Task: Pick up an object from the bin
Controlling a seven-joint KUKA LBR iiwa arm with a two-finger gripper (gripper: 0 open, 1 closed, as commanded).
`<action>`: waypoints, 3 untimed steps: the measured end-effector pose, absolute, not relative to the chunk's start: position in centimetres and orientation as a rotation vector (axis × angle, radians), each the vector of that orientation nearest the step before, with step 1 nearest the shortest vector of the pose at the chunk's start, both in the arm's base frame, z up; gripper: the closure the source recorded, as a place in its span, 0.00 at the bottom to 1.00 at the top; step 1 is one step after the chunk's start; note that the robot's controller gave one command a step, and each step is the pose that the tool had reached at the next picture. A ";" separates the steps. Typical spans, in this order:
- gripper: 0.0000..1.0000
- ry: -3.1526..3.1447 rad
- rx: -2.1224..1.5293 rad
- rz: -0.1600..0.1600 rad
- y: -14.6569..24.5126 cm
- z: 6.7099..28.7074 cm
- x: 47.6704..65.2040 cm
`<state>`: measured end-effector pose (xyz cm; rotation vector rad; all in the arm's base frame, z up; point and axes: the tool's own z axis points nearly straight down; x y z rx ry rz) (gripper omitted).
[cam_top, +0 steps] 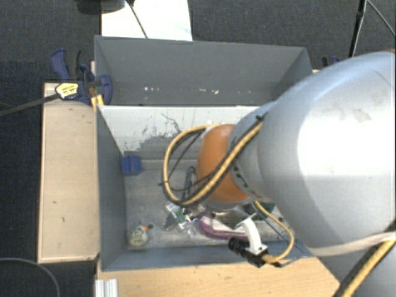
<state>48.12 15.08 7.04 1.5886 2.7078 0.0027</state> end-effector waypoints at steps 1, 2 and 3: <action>1.00 2.708 1.589 0.008 15.3 7.2 48.2; 1.00 2.708 1.584 0.004 15.3 7.3 48.2; 1.00 2.713 1.578 0.005 15.3 12.7 48.3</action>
Offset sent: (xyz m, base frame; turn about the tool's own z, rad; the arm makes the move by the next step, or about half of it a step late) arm 0.0000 0.0000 0.0000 0.0000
